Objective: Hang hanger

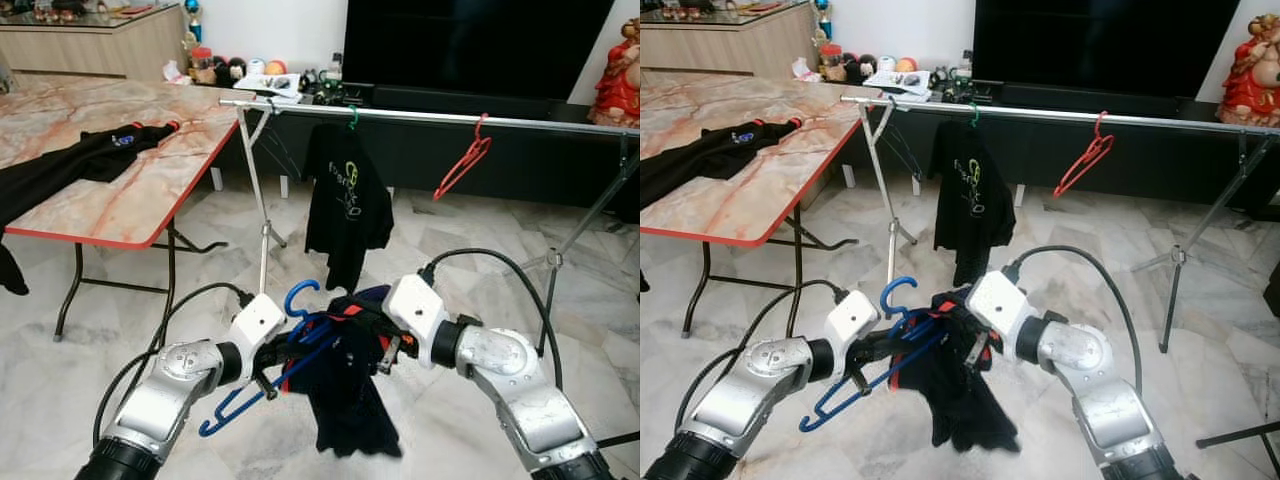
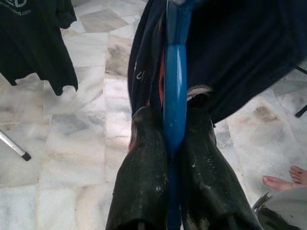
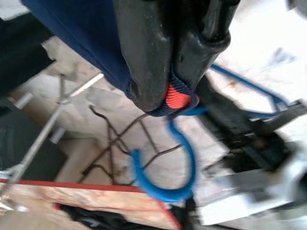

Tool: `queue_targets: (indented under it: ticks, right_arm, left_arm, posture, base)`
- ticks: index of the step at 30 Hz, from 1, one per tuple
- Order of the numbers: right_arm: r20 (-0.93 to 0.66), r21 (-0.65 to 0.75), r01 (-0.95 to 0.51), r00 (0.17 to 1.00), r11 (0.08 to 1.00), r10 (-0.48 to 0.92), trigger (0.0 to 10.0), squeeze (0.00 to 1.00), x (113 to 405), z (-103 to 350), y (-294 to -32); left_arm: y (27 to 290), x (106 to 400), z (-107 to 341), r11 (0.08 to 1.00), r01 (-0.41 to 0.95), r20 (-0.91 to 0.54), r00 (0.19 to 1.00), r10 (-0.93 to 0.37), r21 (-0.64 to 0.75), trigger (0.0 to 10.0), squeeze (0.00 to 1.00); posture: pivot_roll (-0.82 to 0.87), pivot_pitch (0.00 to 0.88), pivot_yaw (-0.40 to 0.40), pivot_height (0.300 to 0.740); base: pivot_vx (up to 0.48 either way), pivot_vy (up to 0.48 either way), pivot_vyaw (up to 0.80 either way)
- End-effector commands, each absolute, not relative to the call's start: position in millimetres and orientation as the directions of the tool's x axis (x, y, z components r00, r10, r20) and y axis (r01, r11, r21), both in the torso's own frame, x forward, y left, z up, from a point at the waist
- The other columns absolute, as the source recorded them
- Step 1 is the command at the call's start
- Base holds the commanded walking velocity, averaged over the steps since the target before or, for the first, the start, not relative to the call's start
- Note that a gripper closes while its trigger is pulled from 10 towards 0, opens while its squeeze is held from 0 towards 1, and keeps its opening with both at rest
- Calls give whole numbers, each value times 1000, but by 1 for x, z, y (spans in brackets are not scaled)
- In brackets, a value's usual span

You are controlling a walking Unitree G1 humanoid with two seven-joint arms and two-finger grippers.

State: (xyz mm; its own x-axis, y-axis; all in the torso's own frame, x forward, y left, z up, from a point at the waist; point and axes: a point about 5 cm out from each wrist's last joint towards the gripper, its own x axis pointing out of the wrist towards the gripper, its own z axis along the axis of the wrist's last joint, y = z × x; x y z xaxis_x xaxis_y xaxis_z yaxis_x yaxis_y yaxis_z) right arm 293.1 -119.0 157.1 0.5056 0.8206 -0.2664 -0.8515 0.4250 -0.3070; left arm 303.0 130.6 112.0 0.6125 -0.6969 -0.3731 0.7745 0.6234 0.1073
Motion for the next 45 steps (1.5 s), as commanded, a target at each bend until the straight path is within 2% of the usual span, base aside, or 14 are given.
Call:
queue_targets:
  ticks: [1, 5, 8, 10, 11, 12, 14, 18, 24, 29, 30, 36, 42, 45]
  right_arm:
    - [-252, -343, -856, 481, 387, 840, 10000, 0, 290, 164, -116]
    - [-274, -345, -864, 466, 367, 841, 10000, 0, 289, 162, -118]
    - [-372, -370, -887, 413, 275, 831, 10000, 0, 282, 154, -124]
    - [-391, -378, -888, 410, 263, 824, 10000, 0, 281, 153, -126]
    - [-443, -467, -833, 510, 296, 737, 10000, 0, 294, 148, -139]
    - [-443, -467, -833, 510, 296, 737, 10000, 0, 294, 148, -139]
    - [-434, -527, -768, 611, 363, 662, 10000, 0, 308, 149, -149]
    - [-381, -512, -757, 624, 406, 683, 10000, 0, 313, 155, -149]
    - [-331, -435, -834, 500, 341, 801, 10000, 0, 308, 163, -140]
    - [-350, -401, -873, 426, 278, 834, 10000, 0, 306, 162, -142]
    - [-364, -377, -896, 376, 235, 852, 10000, 0, 305, 160, -144]
    - [-306, -327, -933, 255, 150, 917, 10000, 0, 293, 165, -131]
    - [-286, -294, -949, 199, 112, 937, 10000, 0, 286, 163, -129]
    - [-285, -285, -952, 194, 110, 939, 10000, 0, 285, 162, -130]
  left_arm:
    - [132, 306, 116, 632, 766, -356, 627, -693, 118, 10000, 0]
    - [131, 306, 116, 632, 766, -355, 627, -693, 117, 10000, 0]
    - [130, 306, 116, 631, 768, -349, 624, -699, 108, 10000, 0]
    - [130, 306, 116, 631, 768, -347, 624, -700, 108, 10000, 0]
    - [128, 305, 116, 620, 779, -346, 609, -714, 93, 10000, 0]
    - [128, 305, 116, 620, 779, -346, 609, -714, 93, 10000, 0]
    - [126, 301, 116, 588, 806, -354, 570, -742, 67, 10000, 0]
    - [124, 292, 116, 529, 849, -368, 499, -785, 23, 10000, 0]
    - [124, 282, 118, 445, 895, -365, 401, -840, -39, 10000, 0]
    - [124, 282, 121, 426, 903, -355, 384, -852, -47, 10000, 0]
    - [124, 285, 124, 442, 896, -333, 403, -852, -45, 10000, 0]
    - [123, 297, 130, 524, 850, -277, 494, -824, -43, 10000, 0]
    - [123, 308, 132, 603, 796, -232, 577, -783, -57, 10000, 0]
    - [122, 309, 131, 612, 788, -229, 584, -778, -69, 10000, 0]
  posture:
    - [148, 34, -34, 740]
    - [149, 31, -35, 740]
    - [146, 29, -35, 740]
    - [144, 29, -35, 740]
    - [143, 28, -36, 740]
    - [143, 28, -36, 740]
    - [140, 27, -37, 740]
    - [142, 30, -39, 740]
    - [139, 40, -39, 740]
    - [138, 39, -42, 740]
    - [141, 39, -45, 740]
    - [144, 38, -47, 740]
    - [142, 35, -50, 740]
    - [142, 35, -54, 740]
  base:
    - [0, 0, 0]
    - [0, 0, 0]
    - [0, 0, 0]
    - [0, 0, 0]
    - [0, 0, 0]
    - [0, 0, 0]
    - [0, 0, 0]
    - [0, 0, 0]
    - [0, 0, 0]
    - [0, 0, 0]
    - [0, 0, 0]
    - [0, 0, 0]
    - [0, 0, 0]
    - [0, 0, 0]
